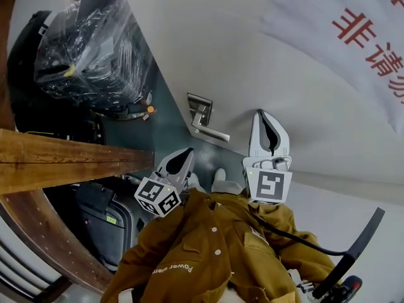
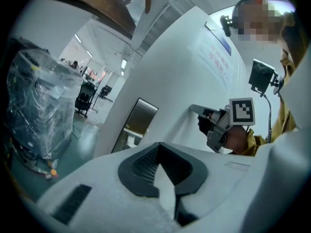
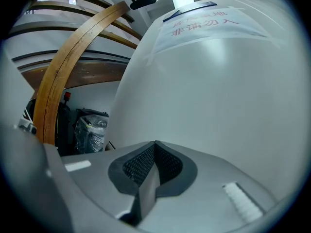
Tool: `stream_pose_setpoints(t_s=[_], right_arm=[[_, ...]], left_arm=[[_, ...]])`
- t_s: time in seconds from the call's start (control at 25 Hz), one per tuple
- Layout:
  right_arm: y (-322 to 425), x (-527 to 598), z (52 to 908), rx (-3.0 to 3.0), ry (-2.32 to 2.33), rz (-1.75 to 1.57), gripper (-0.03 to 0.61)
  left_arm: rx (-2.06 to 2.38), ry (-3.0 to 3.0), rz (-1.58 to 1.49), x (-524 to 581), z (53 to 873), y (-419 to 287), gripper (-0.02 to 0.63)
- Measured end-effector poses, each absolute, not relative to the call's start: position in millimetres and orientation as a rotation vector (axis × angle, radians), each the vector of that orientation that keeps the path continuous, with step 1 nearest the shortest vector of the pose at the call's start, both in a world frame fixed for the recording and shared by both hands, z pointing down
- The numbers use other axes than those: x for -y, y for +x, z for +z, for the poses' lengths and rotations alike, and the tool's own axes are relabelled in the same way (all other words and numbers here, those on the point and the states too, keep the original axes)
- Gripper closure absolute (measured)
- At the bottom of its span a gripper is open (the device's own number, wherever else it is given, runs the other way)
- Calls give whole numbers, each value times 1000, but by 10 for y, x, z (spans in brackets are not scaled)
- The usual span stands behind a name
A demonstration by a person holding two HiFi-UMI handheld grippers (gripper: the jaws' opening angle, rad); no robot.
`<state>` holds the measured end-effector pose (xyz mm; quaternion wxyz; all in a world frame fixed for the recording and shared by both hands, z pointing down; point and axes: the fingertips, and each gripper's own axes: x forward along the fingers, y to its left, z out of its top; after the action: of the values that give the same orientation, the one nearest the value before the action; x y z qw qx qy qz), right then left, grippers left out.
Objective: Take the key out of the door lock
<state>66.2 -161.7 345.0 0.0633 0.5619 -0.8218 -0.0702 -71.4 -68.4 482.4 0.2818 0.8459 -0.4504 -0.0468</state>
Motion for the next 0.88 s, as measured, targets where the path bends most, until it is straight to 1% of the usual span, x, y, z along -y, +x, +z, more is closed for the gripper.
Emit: stream_pose_setpoints(t_s=[0.08,0.12,0.16,0.28,0.44,0.56,0.88], right_arm=[[678,1617,3494,2469,1680,-201,576],[675,1619,3500,2469,1671,-197,577],[673,1618,3510,2462,1660,-191,576],[670,1609,3521,2460,1651,-186,575],[676,1609,3525,2444,1650,-174,575],[676,1610,3508,2451,1651,-179,575],[681,1611,3480,2454,1665,-168,575]], left_arm=[[1090,2179,-203,754,5019,-691,614],[1039,2121,-257,797,5113,-689,463],[1003,2061,-310,842,5208,-703,378],[973,1830,-508,998,5507,-866,377],[868,1500,-851,1203,5789,-961,390],[876,1443,-903,1321,6088,-1051,390],[798,1386,-978,1568,6288,-915,428]])
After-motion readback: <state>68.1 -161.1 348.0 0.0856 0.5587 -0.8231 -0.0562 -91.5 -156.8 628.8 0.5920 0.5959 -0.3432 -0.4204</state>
